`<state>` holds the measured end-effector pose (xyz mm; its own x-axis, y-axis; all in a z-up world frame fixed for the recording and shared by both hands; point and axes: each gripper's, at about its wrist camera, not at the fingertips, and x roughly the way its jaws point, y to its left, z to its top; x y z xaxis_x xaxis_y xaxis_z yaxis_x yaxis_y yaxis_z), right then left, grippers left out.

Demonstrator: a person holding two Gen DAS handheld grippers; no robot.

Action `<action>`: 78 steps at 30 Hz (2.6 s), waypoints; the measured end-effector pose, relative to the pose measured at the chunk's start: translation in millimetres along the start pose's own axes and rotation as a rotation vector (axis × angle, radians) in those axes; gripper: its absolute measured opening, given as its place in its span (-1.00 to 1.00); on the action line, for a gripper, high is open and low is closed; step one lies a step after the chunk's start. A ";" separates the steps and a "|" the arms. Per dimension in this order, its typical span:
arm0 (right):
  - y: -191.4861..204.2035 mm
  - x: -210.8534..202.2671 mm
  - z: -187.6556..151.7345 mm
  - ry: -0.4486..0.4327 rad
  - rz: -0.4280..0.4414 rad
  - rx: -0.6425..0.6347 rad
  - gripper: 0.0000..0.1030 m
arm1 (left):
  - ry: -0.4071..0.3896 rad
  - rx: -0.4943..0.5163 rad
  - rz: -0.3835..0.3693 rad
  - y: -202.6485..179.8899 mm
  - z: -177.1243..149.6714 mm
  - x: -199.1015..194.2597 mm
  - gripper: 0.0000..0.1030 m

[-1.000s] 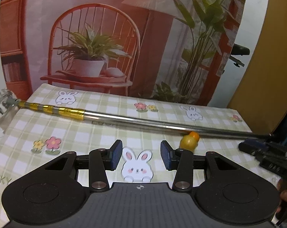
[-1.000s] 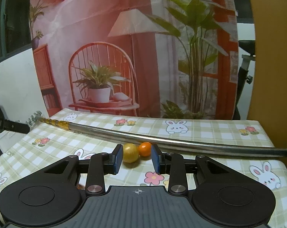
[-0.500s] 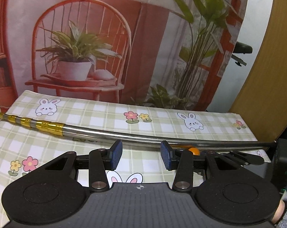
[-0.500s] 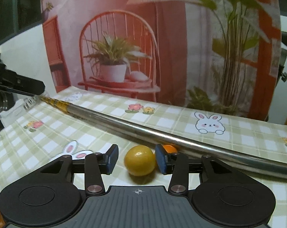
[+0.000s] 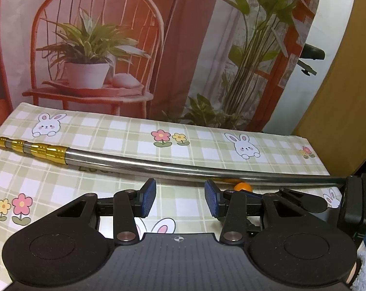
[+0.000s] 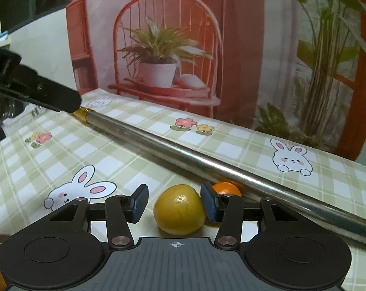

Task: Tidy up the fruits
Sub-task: 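Move both tools to the last yellow fruit and tangerine by the pole, then close the left tool on the tangerine while the right tool grasps the yellow fruit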

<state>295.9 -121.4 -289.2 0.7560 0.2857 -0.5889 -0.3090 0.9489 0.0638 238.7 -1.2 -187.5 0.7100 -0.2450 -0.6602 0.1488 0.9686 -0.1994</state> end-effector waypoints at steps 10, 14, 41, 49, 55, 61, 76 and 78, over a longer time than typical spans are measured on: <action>-4.7 -15.8 -9.3 0.025 -0.013 0.035 -0.14 | 0.060 -0.033 -0.038 -4.2 -1.5 18.0 -0.10; -8.4 -24.1 -20.3 0.034 -0.018 0.061 -0.19 | 0.067 -0.028 -0.040 -5.6 -3.4 21.1 -0.10; -58.8 -72.4 -62.1 -0.128 -0.092 0.359 -0.25 | 0.143 0.105 -0.191 -51.0 -8.2 81.9 -0.03; -71.3 -89.3 -78.4 -0.145 -0.137 0.384 -0.25 | 0.203 0.107 -0.196 -73.8 -9.6 120.8 -0.03; -65.1 -90.2 -80.3 -0.157 -0.139 0.380 -0.25 | 0.241 0.081 -0.186 -80.1 -5.1 140.2 -0.04; -67.3 -92.6 -84.0 -0.170 -0.133 0.403 -0.25 | 0.260 0.119 -0.185 -87.3 -10.3 145.3 -0.30; -68.8 -89.0 -82.9 -0.145 -0.113 0.418 -0.15 | 0.200 0.170 -0.179 -70.0 -5.5 91.2 -0.30; -68.5 -87.3 -82.2 -0.137 -0.109 0.418 -0.15 | 0.190 0.171 -0.185 -68.4 -6.7 80.7 -0.30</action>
<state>203.6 -222.3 -308.5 0.8492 0.1697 -0.5000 0.0149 0.9389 0.3439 281.2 -87.5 -232.0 0.5216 -0.4056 -0.7506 0.3884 0.8962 -0.2143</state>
